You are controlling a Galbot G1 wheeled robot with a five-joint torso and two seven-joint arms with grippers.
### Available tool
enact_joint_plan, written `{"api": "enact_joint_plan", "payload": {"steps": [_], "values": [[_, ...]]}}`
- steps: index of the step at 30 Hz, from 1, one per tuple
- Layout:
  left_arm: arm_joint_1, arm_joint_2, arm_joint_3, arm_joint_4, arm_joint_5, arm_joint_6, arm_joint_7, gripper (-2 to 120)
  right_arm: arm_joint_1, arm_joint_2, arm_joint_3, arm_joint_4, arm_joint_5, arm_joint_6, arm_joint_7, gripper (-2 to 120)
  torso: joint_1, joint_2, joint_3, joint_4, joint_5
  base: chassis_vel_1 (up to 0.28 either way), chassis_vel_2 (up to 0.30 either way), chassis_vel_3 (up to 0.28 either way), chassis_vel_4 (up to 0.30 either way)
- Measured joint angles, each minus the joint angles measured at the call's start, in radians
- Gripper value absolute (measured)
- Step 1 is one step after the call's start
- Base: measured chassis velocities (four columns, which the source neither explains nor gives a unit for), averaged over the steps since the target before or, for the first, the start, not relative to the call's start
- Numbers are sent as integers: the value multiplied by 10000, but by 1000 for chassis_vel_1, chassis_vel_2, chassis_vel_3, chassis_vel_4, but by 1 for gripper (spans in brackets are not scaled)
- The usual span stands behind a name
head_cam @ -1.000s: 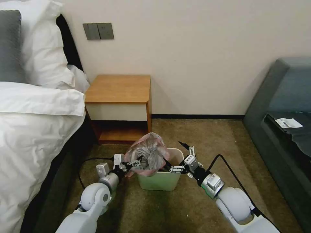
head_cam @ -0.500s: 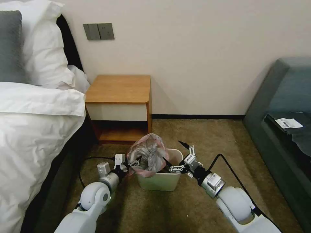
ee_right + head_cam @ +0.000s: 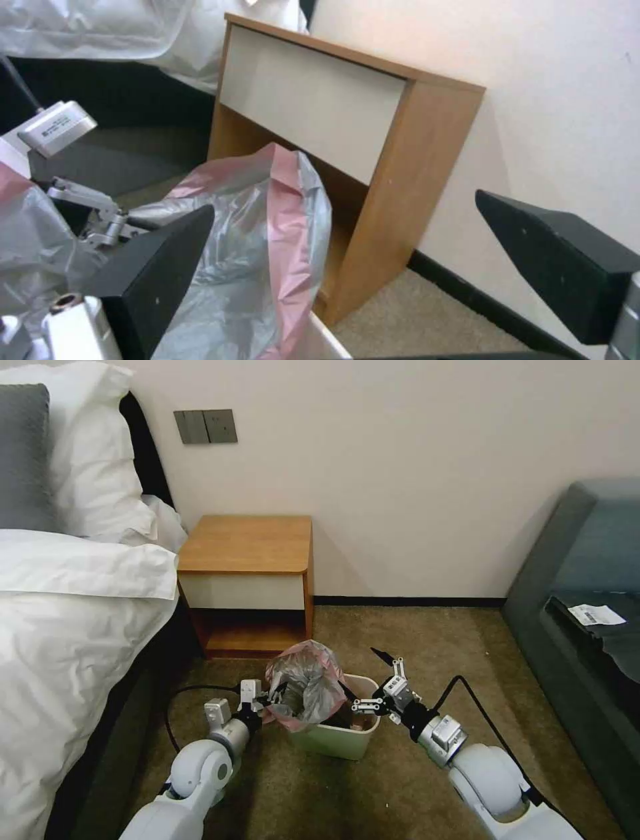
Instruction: Pick up the garbage bag from the table and place it over the trash can.
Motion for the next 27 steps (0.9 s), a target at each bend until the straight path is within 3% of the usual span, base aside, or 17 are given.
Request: {"api": "enact_joint_plan", "payload": {"steps": [8,11,17,23,27], "values": [[297,-232,-216,-13,516,-723,-272,11,40,64,-71,0,-2,4,25,100,0,-3,4,-3,-3,0,0,0,0],[615,-362,-410,-421,696,-964,-379,11,61,111,-117,0,-16,31,41,100,3,-7,10,-12,-23,0,0,0,0],[1110,-594,-562,-1236,1205,-1388,-422,10,123,219,-236,-12,-46,86,95,100,4,-8,9,-6,-12,0,0,0,0],[1713,-925,-579,-2216,1886,-1887,-620,10,283,404,-708,229,118,101,1125,100,3,-8,5,-4,-8,0,0,0,0],[2002,-993,-591,-2456,2240,-2235,-674,10,370,540,-946,480,446,139,1401,100,3,-8,4,-3,-7,0,0,0,0]]}}
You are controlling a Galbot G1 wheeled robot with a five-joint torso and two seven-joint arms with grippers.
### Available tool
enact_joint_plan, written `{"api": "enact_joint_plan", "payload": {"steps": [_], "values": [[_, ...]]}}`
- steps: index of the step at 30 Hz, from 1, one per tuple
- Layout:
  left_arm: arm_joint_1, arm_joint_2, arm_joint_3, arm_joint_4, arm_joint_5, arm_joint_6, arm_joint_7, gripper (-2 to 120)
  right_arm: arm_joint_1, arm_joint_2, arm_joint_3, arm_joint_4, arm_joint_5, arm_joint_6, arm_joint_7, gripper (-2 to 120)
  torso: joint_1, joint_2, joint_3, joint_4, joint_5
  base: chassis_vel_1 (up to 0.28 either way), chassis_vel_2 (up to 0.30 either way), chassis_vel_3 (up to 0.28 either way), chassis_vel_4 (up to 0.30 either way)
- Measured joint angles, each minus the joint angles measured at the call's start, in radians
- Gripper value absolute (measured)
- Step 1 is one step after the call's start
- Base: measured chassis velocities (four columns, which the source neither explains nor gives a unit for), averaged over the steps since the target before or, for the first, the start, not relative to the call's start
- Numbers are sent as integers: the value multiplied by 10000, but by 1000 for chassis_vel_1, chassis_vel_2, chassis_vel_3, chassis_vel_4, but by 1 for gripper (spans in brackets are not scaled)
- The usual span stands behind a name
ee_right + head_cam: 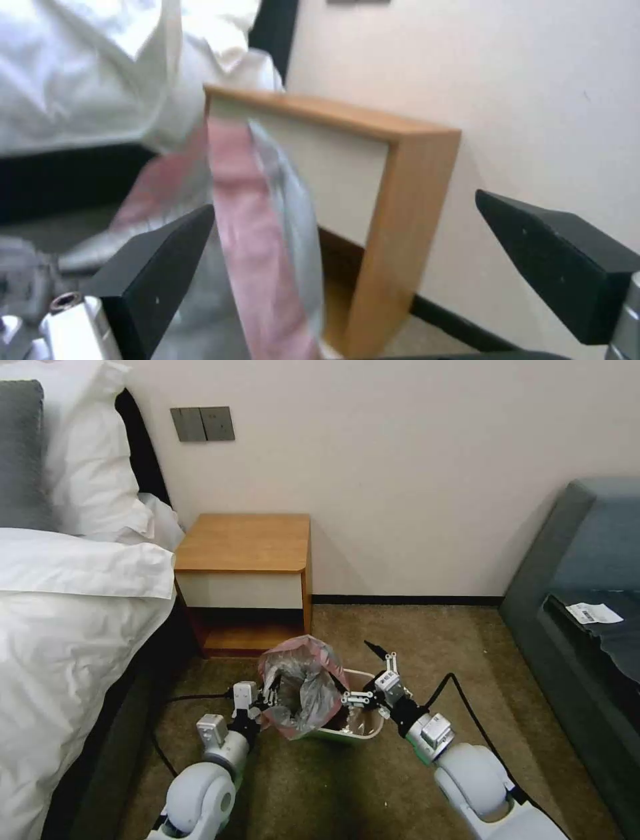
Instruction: Pick up the garbage bag from the table and place it over the trash can.
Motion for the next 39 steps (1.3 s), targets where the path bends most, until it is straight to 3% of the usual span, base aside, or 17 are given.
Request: {"api": "enact_joint_plan", "payload": {"steps": [5,12,23,31,39], "values": [[144,-2,-20,-82,387,-569,-4,10,131,99,-281,422,790,-96,193,100,-1,1,-1,1,1,0,0,0,0],[128,54,-40,-296,766,-1080,-151,10,434,144,-878,857,2124,-1067,502,100,0,2,-1,0,1,0,0,0,0],[195,-105,-77,-489,1016,-1177,-394,10,1060,6,-1153,357,1497,-1423,499,100,-1,3,0,1,2,0,0,0,0],[290,-324,-100,-613,1056,-1194,-457,10,1071,-164,-1083,349,1344,-1529,657,78,-2,3,-1,0,3,0,0,0,0],[288,-479,-106,-613,1059,-1198,-480,10,1058,-182,-1082,355,1347,-1527,656,46,-2,3,-1,0,2,0,0,0,0]]}}
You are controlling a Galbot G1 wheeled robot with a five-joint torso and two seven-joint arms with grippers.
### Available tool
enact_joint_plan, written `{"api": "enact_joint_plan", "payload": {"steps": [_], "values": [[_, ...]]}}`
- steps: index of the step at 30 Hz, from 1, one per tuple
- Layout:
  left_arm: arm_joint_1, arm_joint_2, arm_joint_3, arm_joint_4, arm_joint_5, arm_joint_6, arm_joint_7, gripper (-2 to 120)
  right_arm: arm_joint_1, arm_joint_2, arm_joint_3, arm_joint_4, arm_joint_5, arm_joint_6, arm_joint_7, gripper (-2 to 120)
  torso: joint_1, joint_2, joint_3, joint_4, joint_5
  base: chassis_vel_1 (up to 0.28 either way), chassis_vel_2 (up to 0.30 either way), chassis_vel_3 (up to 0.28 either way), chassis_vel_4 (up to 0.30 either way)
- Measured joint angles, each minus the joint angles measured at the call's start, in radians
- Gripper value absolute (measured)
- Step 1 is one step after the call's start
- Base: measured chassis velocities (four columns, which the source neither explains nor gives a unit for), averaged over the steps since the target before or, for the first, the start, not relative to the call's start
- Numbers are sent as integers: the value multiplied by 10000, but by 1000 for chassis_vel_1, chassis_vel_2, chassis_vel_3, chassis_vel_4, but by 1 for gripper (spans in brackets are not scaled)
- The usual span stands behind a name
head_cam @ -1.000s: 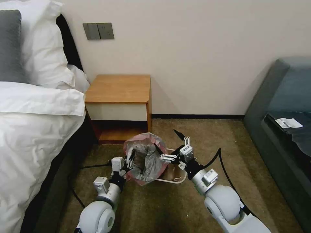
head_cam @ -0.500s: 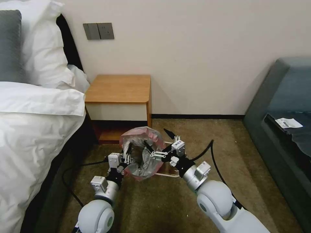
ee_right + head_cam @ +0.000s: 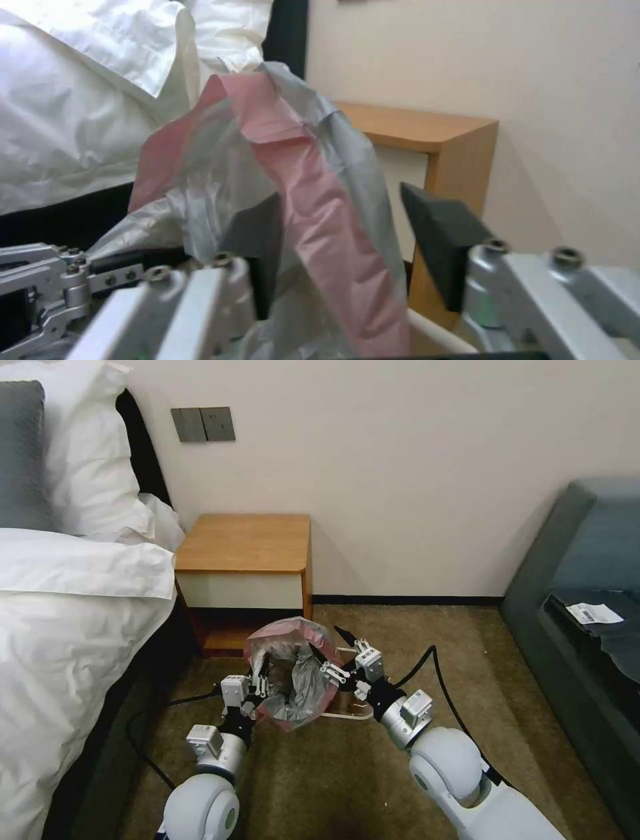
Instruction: Pick up the garbage bag from the table and place it over the trash can.
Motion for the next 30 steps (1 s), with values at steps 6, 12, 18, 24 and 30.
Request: {"api": "enact_joint_plan", "payload": {"steps": [6,12,18,24,30], "values": [[37,-4,-1,-20,-2,-24,1,10,-23,-1,-4,-1,61,55,-39,22,0,0,0,0,0,0,0,0,0],[86,-11,10,-20,30,-62,19,10,-63,5,2,32,64,85,-53,5,0,0,0,0,0,0,0,0,0],[217,47,-12,-4,135,-184,107,10,-44,-60,59,110,111,95,-60,0,0,1,0,0,0,0,0,0,0],[677,110,37,-37,706,-603,366,10,507,-344,168,73,461,-6,22,0,0,0,0,0,0,0,0,0,0],[1012,111,26,-321,958,-895,528,10,1033,-717,198,-123,796,-189,136,0,0,0,0,0,0,0,0,0,0]]}}
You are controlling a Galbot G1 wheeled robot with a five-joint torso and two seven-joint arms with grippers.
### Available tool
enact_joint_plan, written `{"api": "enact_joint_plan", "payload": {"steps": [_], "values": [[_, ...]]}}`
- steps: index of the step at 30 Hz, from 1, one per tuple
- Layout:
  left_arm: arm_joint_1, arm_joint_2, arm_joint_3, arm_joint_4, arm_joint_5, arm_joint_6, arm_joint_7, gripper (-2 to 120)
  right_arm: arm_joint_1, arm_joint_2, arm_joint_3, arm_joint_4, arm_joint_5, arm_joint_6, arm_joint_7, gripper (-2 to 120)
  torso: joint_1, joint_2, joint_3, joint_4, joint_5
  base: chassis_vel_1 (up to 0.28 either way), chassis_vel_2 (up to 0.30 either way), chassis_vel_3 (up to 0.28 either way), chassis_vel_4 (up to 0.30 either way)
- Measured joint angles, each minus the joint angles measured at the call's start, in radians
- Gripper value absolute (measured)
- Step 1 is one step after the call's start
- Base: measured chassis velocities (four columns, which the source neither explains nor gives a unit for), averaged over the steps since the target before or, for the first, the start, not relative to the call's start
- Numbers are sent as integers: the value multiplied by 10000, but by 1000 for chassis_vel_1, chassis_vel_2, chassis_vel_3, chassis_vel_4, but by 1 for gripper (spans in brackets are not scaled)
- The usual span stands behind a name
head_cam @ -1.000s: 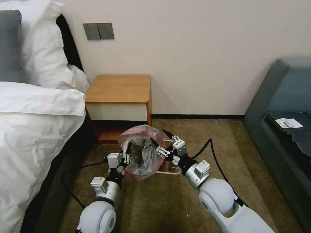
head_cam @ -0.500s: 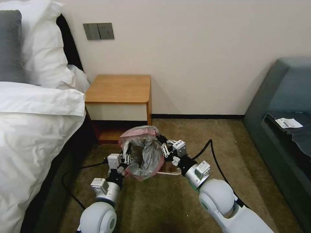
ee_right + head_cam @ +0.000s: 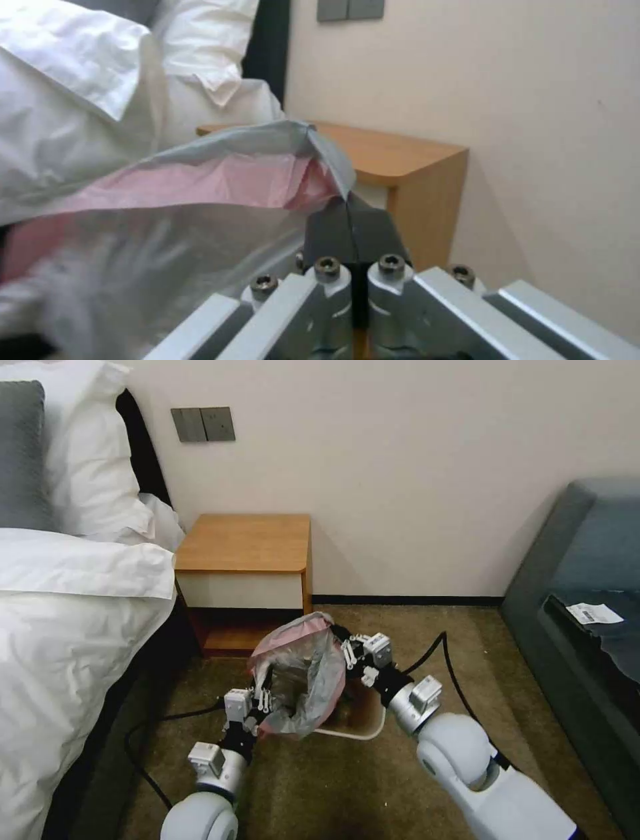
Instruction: Pick up the garbage bag from the table and place it over the trash can.
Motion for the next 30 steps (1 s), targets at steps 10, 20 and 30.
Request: {"api": "enact_joint_plan", "payload": {"steps": [10,20,30], "values": [[518,37,23,-850,357,-375,140,10,571,-935,-42,-390,482,-417,124,0,0,0,0,1,1,0,0,0,0],[135,-163,-81,-949,56,-376,27,10,-119,-2197,476,206,739,-782,-19,0,0,0,0,-1,0,0,0,0,0],[-580,-584,-138,-1050,-1213,270,-560,10,-915,-2393,753,831,802,-909,-53,0,0,0,0,-1,-1,0,0,0,0]]}}
